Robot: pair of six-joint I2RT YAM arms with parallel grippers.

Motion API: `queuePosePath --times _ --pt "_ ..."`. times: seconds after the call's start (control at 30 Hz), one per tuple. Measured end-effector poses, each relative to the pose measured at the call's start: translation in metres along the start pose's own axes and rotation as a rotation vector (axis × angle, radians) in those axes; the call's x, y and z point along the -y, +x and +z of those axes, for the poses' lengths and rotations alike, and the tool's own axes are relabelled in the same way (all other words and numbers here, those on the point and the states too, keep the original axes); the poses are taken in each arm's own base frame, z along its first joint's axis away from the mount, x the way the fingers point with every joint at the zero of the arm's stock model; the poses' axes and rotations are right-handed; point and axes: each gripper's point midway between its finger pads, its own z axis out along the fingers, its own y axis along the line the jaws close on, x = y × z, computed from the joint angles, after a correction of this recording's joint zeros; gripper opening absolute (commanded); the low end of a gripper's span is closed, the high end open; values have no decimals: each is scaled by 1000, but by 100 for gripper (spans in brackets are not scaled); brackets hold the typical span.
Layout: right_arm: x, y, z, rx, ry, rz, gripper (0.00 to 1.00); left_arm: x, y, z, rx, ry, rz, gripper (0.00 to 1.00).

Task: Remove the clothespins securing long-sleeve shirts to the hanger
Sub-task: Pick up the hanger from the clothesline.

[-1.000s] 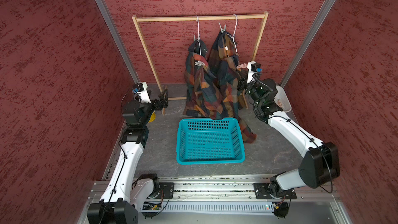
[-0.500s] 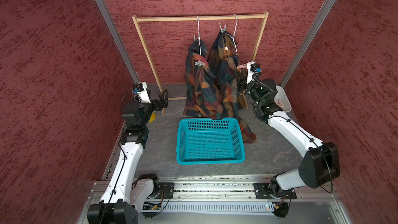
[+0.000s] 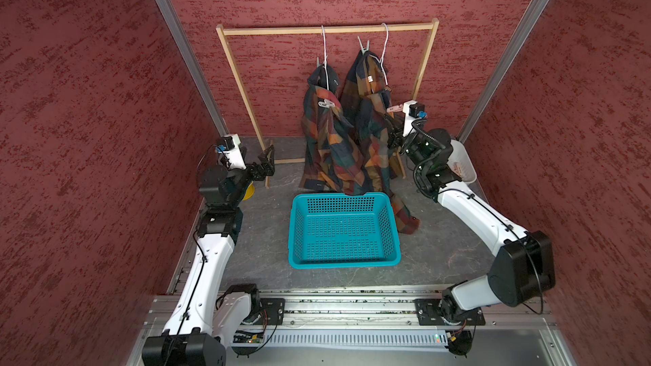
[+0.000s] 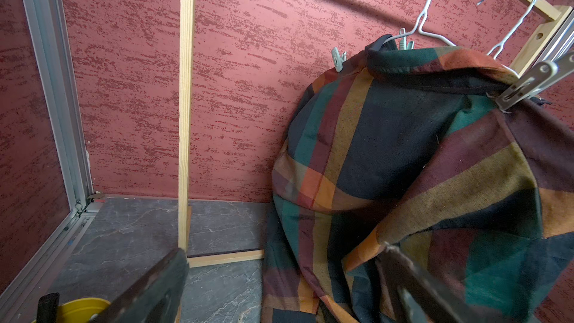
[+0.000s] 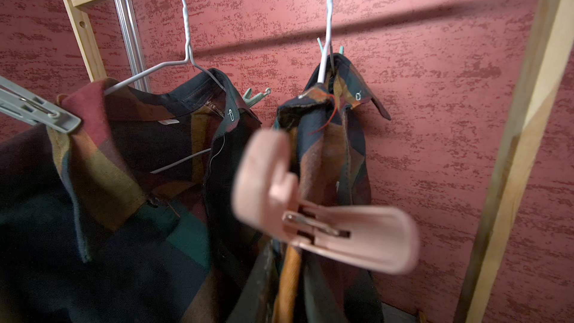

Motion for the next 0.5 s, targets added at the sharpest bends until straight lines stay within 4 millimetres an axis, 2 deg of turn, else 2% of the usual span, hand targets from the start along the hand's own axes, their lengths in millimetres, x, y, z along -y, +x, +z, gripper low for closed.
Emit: queuePosePath --times 0.4,0.5 --pt "2 -1 1 1 12 15 1 0 0 -1 1 0 0 100" --pt "2 -2 1 3 12 15 0 0 0 -1 3 1 1 100"
